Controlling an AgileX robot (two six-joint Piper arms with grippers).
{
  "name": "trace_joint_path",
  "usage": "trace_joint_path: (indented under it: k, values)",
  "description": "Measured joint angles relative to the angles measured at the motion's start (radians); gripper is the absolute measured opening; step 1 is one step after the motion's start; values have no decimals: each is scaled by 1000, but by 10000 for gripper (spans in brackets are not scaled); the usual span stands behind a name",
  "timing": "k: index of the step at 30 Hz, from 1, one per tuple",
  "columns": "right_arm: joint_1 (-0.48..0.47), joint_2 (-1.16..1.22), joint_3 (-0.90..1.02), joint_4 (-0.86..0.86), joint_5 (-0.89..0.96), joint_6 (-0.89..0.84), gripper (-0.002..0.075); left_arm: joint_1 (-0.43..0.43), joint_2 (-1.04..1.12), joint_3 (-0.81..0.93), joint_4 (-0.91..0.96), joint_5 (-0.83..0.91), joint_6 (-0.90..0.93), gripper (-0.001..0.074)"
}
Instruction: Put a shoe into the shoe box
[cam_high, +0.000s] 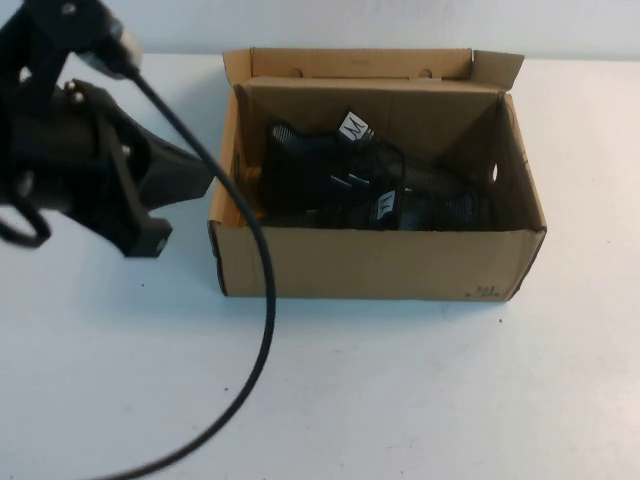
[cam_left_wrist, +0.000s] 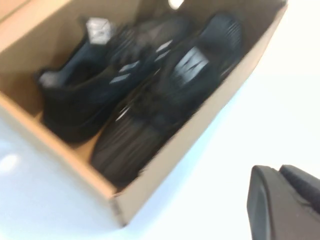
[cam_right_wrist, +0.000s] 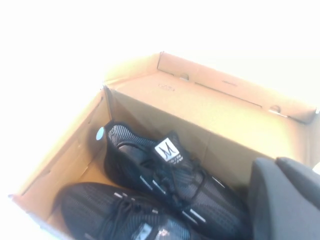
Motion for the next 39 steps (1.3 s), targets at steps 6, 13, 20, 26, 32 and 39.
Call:
trace_joint_path:
  k: [6,13,20,26,32,39]
  values:
    - [0,-242,234,0,-64,0,-16,0,-167,122,-71,37,38,-4]
    - [0,-530,493,4,-124,-21,-16,0,-405,288,-158,47,37,-4]
    - [-2,-812,757,4,-188,-97,-16,0,-611,453,-296,-76,64,-4]
    - [-2,-996,978,24,-295,-97,-16,0,-634,478,-160,-252,67,-4]
    - [-2,-1082,1125,57,-390,-97,-16,0,-634,483,0,-368,-17,-4]
    - [-2,-1092,1139,67,-416,-97,-16,0,-634,485,0,-384,-45,-4]
